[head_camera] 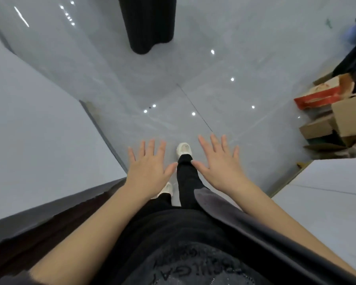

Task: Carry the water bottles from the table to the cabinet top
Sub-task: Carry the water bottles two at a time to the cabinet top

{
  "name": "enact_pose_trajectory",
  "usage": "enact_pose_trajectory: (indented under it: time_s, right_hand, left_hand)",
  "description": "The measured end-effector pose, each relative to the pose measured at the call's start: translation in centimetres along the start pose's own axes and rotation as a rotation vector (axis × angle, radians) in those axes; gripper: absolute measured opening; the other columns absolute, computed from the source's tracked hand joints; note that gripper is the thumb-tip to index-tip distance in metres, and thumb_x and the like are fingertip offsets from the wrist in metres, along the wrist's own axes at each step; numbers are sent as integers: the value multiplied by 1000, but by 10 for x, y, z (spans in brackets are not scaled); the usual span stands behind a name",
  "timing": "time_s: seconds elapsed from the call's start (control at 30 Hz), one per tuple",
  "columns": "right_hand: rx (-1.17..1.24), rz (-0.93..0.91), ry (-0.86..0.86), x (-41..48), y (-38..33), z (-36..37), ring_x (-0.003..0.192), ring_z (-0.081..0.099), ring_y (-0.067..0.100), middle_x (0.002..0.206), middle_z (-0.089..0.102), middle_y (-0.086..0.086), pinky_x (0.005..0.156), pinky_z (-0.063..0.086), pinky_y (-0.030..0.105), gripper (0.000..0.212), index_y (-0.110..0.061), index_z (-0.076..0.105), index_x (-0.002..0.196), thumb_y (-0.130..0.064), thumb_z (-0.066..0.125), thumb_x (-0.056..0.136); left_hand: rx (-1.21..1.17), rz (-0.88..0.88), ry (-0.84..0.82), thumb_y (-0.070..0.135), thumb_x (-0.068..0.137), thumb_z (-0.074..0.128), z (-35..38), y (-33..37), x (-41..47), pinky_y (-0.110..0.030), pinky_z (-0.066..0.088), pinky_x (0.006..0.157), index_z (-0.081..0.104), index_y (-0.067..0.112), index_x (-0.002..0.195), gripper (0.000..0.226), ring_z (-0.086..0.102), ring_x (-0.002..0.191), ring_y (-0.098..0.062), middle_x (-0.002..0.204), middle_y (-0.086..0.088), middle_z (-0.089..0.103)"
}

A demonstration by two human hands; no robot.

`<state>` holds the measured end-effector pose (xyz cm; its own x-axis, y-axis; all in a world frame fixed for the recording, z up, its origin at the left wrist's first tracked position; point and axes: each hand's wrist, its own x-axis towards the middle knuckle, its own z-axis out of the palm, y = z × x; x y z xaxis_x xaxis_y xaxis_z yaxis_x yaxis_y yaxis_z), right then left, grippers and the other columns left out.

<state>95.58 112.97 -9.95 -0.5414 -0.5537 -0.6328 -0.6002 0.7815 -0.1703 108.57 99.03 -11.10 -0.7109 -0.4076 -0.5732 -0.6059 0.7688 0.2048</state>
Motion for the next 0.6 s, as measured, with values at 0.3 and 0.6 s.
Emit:
enact_pose_trajectory:
  time_s: [0.3,0.6]
  right_hand:
    - [-214,-227,-54,128,-5,-96,150,-13,32,165,-8,4,117,-2,60,73,-33,-2,155,-60,33,98]
    - [-307,-377,-89,224,-52,-176,150,-14,31,165,-9,3,117,-4,59,73,-35,-3,155,-60,34,97]
  left_hand:
    - [-205,-267,63,61,96,24,-61,7,90,-55,-3,117,5,23,155,73,-3,150,-29,163,-8,4]
    - [-292,-402,86,62,95,25,-123,-18,158,-58,-3,117,5,25,155,73,-4,150,-28,163,-7,4]
